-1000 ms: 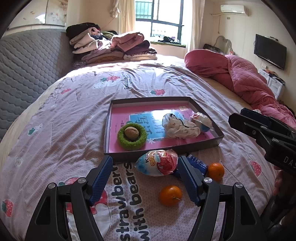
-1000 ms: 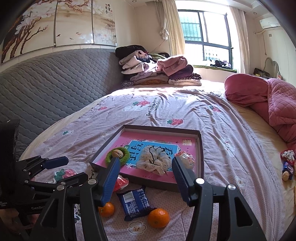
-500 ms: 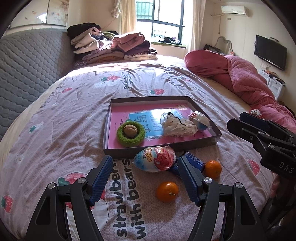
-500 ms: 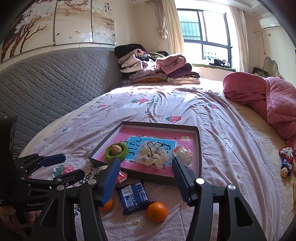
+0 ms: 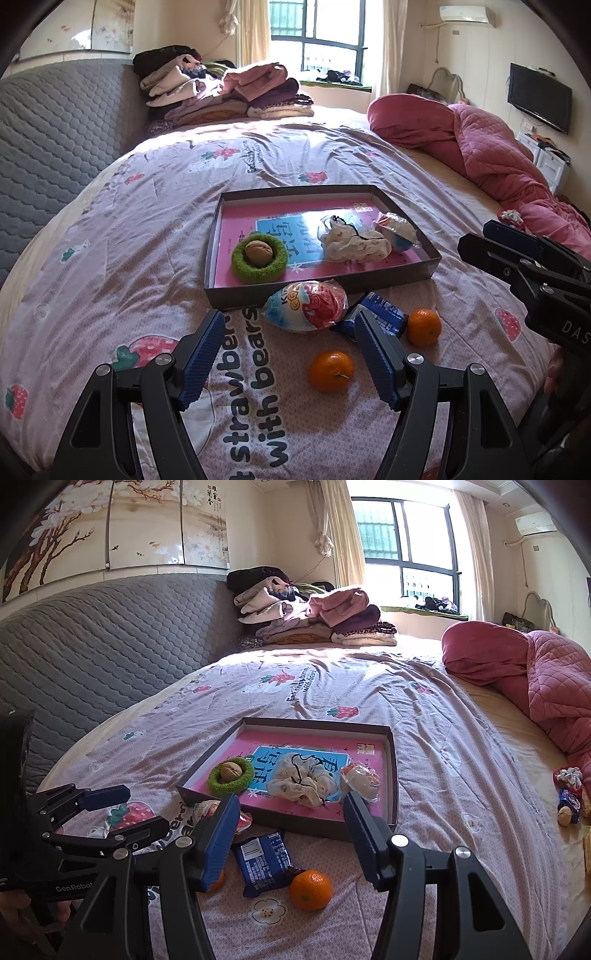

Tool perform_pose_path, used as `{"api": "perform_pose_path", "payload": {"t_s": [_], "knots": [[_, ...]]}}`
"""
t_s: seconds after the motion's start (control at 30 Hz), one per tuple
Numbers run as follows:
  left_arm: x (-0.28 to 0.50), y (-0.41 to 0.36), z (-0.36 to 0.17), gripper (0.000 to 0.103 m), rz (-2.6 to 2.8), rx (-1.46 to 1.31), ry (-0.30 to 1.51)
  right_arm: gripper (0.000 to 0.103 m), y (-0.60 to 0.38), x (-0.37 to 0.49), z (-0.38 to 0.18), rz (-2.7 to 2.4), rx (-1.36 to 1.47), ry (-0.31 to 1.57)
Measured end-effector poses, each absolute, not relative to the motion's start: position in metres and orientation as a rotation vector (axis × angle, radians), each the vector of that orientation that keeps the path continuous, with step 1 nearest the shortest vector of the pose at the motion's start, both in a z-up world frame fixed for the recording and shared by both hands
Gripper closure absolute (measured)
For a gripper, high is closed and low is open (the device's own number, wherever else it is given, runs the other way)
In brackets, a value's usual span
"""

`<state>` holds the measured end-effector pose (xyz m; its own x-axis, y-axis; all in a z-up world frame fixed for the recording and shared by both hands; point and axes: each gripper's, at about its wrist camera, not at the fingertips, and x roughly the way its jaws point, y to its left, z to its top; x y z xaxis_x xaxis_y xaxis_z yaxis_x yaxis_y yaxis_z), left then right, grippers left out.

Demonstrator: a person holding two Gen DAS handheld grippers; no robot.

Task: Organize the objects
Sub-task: 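Withdraw both grippers from the tray back toward the remaining objects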

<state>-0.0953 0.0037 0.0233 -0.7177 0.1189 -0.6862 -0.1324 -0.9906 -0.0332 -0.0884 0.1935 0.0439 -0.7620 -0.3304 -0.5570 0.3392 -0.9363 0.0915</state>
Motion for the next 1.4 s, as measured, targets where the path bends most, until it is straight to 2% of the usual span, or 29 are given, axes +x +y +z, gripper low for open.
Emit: {"api": "perform_pose_path", "payload": {"t_s": [0.8,1.4], "knots": [[-0.083,0.010,0.021,0.029,2.769,-1.141,0.060,0.045,0.200,-0.077,0.039,-2.656,0.856,0.034],[-0.079,0.018,-0.005,0.029,2.702,-1.241,0.084,0.045,0.202,-0.074,0.011,-2.639,0.964,0.084]]}}
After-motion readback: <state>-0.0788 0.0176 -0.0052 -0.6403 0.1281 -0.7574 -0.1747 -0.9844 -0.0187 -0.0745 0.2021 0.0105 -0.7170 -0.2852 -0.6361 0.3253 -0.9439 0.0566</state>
